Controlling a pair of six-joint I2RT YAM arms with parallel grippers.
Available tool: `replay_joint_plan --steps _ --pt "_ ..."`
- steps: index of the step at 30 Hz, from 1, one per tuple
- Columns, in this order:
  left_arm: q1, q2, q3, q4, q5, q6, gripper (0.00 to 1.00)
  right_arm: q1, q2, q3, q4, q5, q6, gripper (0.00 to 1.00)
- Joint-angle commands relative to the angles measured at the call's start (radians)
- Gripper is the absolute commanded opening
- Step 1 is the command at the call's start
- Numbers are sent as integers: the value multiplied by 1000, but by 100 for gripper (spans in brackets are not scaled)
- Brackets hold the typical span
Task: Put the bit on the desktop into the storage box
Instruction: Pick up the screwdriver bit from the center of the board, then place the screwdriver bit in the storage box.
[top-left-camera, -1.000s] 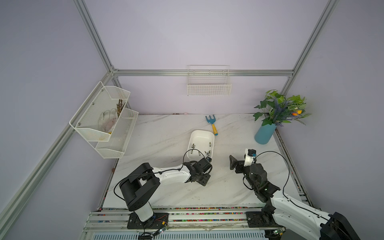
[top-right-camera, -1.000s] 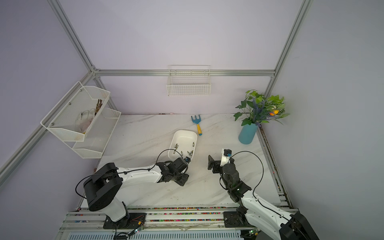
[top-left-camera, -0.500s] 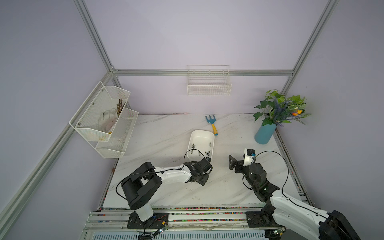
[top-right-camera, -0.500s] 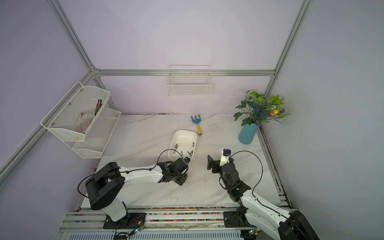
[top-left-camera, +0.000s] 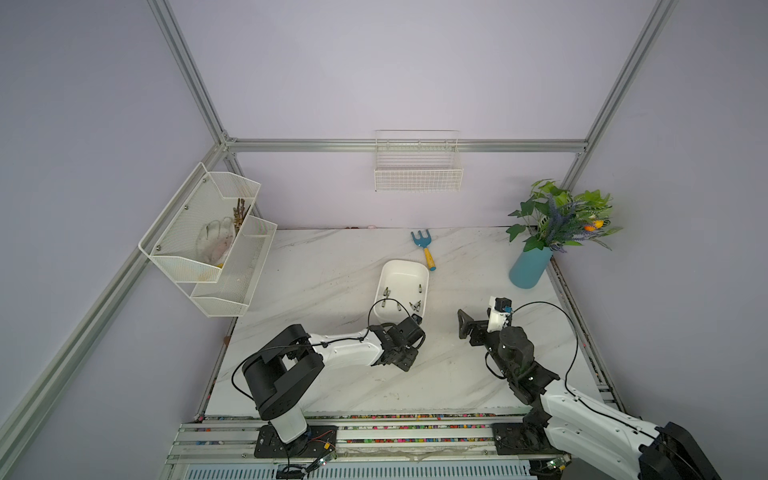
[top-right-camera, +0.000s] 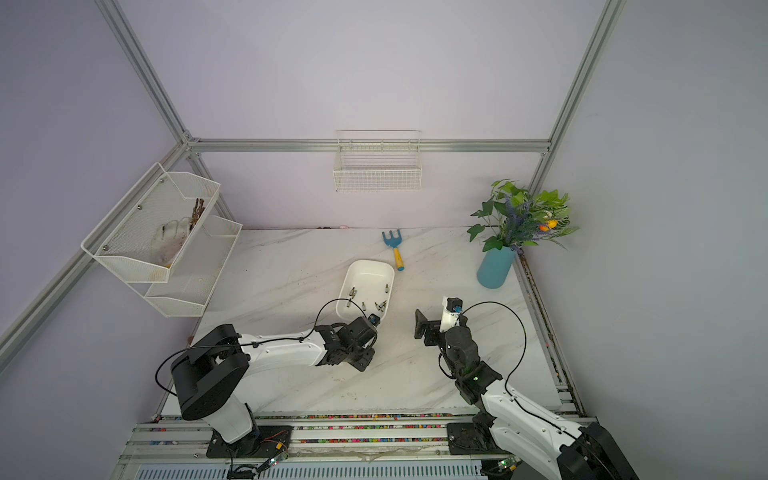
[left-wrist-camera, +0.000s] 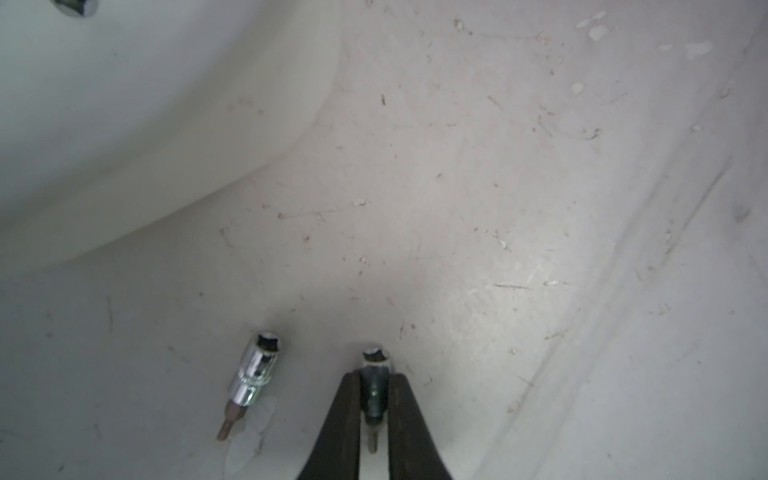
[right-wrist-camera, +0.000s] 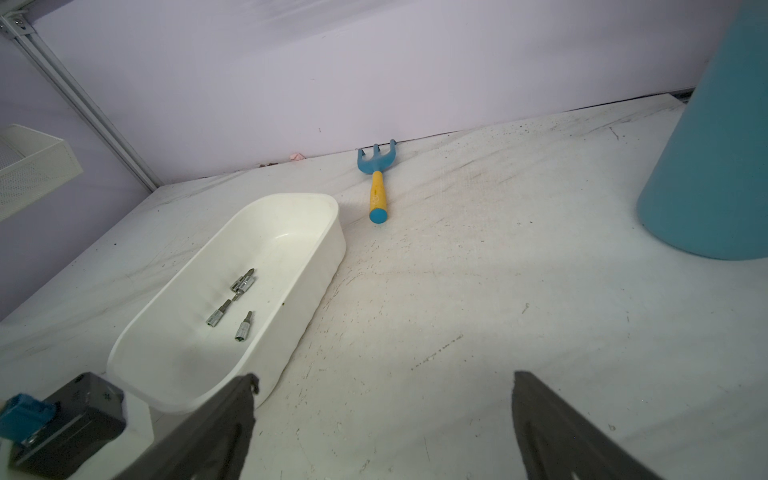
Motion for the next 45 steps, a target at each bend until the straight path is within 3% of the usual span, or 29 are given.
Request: replay_joint_plan --steps 1,11,18,29,40,41,43,45 --pt "-10 -2 23 -29 -1 -20 14 -4 -12 -10 31 12 -1 100" --pt "-9 -109 54 -40 -2 -31 14 -3 -18 -12 31 12 1 100" --pt "-1 -149 156 -78 -75 -17 14 -3 -20 -12 32 10 2 100" --pt "124 9 381 -56 -111 86 13 -4 -32 -16 30 12 0 100" --pt "226 127 416 29 -85 103 14 -4 -40 -17 31 10 1 100" --pt "230 131 415 32 -81 101 17 -4 -43 -17 30 9 1 100" --pt "235 133 416 32 -74 99 35 -3 -46 -19 30 9 -1 100" --pt "237 125 413 28 -72 95 45 -4 -48 -19 29 9 0 100"
